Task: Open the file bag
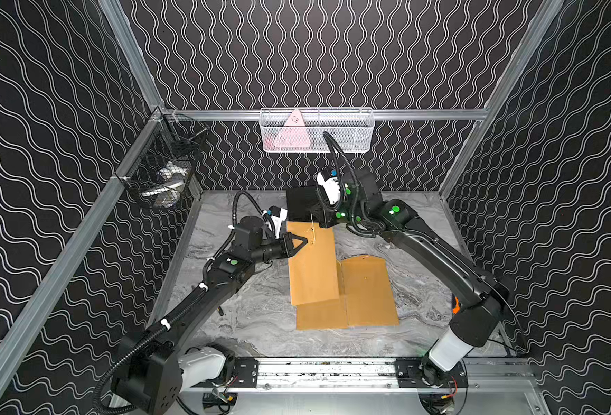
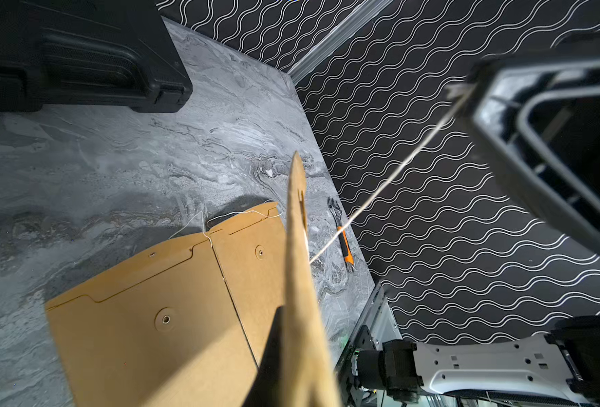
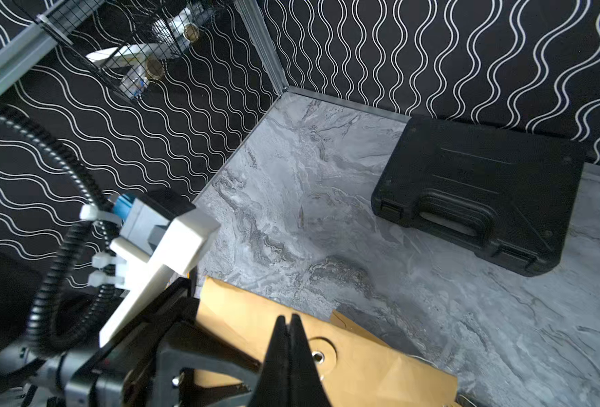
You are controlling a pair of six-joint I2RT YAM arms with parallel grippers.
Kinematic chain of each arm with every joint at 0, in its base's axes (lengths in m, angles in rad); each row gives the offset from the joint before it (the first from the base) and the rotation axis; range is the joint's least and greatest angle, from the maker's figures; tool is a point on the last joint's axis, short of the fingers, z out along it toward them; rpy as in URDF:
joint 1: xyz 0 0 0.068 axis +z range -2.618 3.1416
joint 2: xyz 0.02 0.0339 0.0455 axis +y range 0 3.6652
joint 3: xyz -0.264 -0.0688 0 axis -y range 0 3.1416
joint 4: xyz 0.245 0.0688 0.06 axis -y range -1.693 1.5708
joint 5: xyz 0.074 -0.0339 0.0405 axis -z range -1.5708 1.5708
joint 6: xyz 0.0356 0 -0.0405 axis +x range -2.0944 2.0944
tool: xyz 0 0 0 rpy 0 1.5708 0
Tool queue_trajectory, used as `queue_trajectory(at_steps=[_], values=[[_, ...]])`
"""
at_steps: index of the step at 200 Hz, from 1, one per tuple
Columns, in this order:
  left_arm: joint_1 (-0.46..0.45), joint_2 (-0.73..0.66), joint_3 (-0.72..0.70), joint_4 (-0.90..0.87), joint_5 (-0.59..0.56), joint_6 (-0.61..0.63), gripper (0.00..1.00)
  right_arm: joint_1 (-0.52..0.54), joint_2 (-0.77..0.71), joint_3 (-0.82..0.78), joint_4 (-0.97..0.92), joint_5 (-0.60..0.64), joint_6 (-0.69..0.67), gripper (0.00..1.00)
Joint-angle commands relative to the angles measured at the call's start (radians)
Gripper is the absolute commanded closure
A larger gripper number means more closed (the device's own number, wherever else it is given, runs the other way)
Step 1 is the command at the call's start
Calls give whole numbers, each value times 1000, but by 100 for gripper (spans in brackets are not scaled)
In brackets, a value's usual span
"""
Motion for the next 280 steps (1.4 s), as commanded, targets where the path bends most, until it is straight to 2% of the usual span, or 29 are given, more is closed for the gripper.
queue_trajectory(at_steps=[1,132,218,280], values=[[-6,-1,-7,53,-3,-15,100,14,14,31,-8,-13,-21,100],[-14,3,-25,82,-31,-31,100,108,91,191,-50,4,-48,100],[-13,42,35,53,-94,-1,100,112,-94,-77,-8,109,-11,100],[-2,94,92,54,-120,18,100,112,-202,-262,18,140,42,100]])
